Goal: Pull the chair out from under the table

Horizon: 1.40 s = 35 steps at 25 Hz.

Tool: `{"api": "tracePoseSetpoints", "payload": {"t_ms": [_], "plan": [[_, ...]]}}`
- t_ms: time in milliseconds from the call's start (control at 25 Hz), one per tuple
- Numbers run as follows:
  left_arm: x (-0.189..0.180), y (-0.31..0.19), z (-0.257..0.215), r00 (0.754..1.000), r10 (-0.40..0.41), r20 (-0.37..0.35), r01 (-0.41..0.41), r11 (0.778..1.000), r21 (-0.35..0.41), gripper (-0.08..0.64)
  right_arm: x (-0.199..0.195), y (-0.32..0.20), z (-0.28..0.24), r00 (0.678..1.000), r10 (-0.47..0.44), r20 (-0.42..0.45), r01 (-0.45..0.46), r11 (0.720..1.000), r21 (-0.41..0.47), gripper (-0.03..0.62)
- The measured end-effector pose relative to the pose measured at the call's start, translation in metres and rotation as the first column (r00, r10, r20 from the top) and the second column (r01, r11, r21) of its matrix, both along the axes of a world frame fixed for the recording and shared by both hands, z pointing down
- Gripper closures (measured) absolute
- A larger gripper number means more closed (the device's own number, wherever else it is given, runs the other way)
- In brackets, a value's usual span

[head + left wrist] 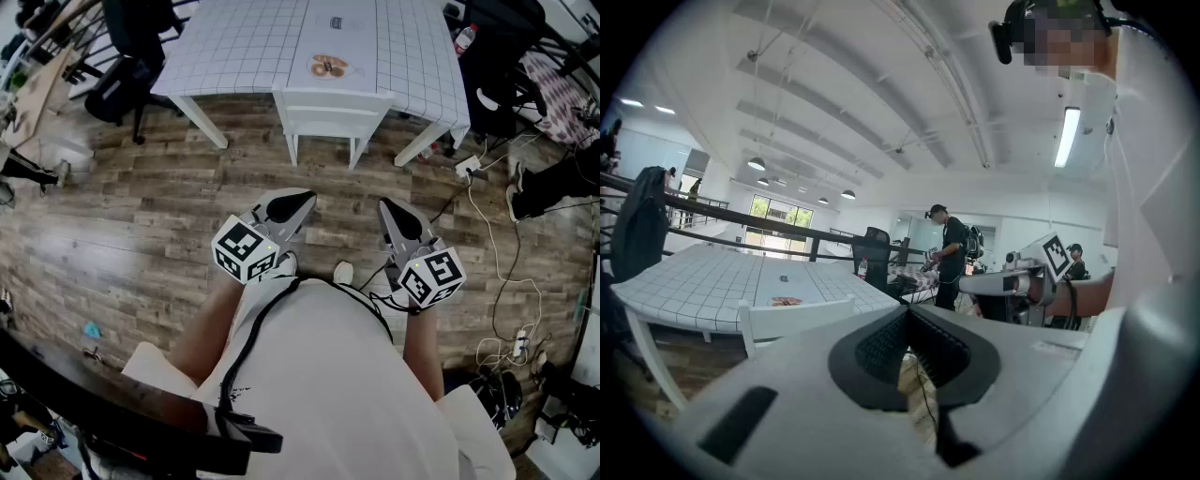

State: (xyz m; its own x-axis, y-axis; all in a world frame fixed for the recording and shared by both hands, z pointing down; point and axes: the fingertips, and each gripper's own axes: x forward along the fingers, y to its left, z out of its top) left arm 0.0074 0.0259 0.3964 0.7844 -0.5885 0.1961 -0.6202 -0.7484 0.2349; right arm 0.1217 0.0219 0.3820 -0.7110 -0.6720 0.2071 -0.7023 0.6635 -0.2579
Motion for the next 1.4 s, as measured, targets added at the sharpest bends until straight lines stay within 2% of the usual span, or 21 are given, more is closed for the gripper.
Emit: {"api": "tracePoseSetpoints", "payload": {"t_ms": [320, 480, 640, 840, 1000, 1160, 1400], "plan": [[-0.018, -0.001, -0.002, 1.000, -0.020, -0.011, 0.020, 1.000, -0.011, 0.552, -0.010, 0.006, -0.003, 1.000, 0.010, 0.006, -0.010, 1.000, -0.003, 0.588], [-0.031, 0.001, -0.001, 1.000, -0.016, -0.009, 0.016, 1.000, -0.012, 0.552, -0.013, 0.009, -0.007, 0.998, 0.030, 0.057, -0.030, 0.999, -0.012, 0.588], [-0.049, 0.002, 0.002, 0.998, -0.028, -0.048, 0.026, 0.999, -0.034, 0.555, -0.019, 0.011, -0.008, 0.994, 0.050, 0.093, -0.048, 0.998, -0.027, 0.588], [-0.071, 0.005, 0.003, 0.997, -0.003, -0.083, 0.000, 0.999, -0.046, 0.557, -0.039, 0.016, -0.009, 0.985, 0.067, 0.162, -0.059, 0.997, -0.055, 0.588], [-0.091, 0.012, 0.013, 0.998, 0.022, -0.060, -0.025, 0.999, -0.047, 0.554, -0.060, 0.022, -0.004, 0.984, 0.105, 0.143, -0.097, 0.994, -0.057, 0.584], [-0.110, 0.019, 0.018, 0.997, 0.054, -0.063, -0.057, 0.997, -0.052, 0.552, -0.073, 0.028, -0.003, 0.973, 0.157, 0.170, -0.148, 0.987, -0.065, 0.584], [-0.131, 0.024, 0.022, 0.996, 0.064, -0.067, -0.068, 0.997, -0.048, 0.552, -0.089, 0.039, -0.002, 0.980, 0.160, 0.120, -0.153, 0.986, -0.061, 0.584]]}}
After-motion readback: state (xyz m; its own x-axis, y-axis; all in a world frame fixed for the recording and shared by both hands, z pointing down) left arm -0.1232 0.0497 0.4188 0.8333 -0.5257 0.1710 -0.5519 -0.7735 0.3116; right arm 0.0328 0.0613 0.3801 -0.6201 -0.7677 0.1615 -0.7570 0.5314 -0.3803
